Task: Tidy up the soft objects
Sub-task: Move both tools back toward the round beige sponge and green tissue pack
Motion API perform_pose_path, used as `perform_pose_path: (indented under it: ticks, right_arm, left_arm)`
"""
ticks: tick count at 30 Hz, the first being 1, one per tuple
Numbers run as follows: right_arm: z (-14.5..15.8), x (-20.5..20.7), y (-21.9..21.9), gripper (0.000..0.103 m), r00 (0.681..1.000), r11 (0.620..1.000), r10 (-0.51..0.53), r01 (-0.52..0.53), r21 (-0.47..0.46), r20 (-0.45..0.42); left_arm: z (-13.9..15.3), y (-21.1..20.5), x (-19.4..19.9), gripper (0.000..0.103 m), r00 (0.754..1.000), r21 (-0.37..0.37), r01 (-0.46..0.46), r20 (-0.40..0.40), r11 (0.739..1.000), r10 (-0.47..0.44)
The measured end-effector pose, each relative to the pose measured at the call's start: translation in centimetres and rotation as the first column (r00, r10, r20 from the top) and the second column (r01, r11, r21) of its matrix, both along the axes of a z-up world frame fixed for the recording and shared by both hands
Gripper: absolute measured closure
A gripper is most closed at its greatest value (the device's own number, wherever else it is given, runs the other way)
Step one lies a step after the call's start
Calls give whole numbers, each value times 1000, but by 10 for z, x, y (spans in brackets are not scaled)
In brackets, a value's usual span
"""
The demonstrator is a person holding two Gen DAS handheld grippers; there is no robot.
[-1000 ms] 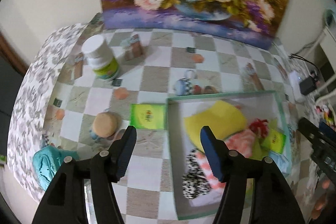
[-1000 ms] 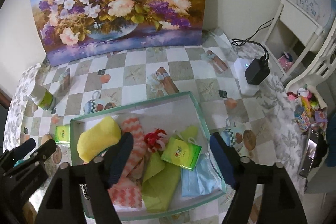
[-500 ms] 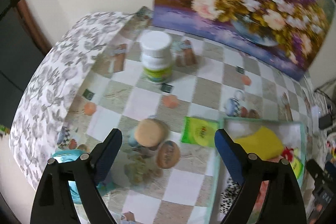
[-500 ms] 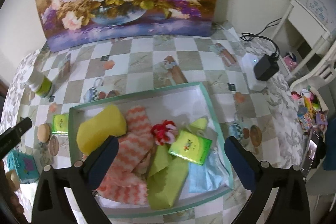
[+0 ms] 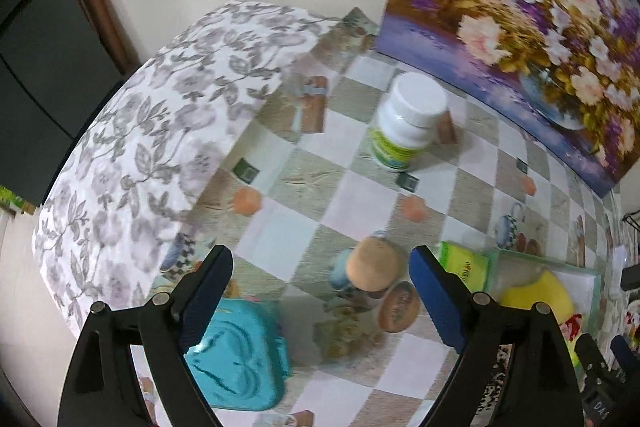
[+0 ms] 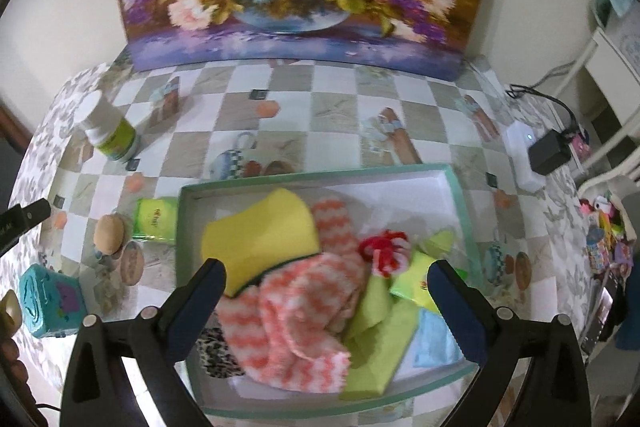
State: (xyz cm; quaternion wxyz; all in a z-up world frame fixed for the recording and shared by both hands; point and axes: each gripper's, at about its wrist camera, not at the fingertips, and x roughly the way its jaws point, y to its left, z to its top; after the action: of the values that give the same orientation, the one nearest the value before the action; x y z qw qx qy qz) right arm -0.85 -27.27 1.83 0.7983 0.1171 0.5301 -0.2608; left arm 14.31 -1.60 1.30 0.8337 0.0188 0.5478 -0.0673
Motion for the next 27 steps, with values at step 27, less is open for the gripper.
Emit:
perform_pose_path:
  ticks: [27]
  right_arm:
    - [-53, 85, 72, 1, 989, 986, 146, -144, 83, -25]
  left_arm:
    - [-18, 4, 26, 13, 998, -30, 35, -61, 999, -36]
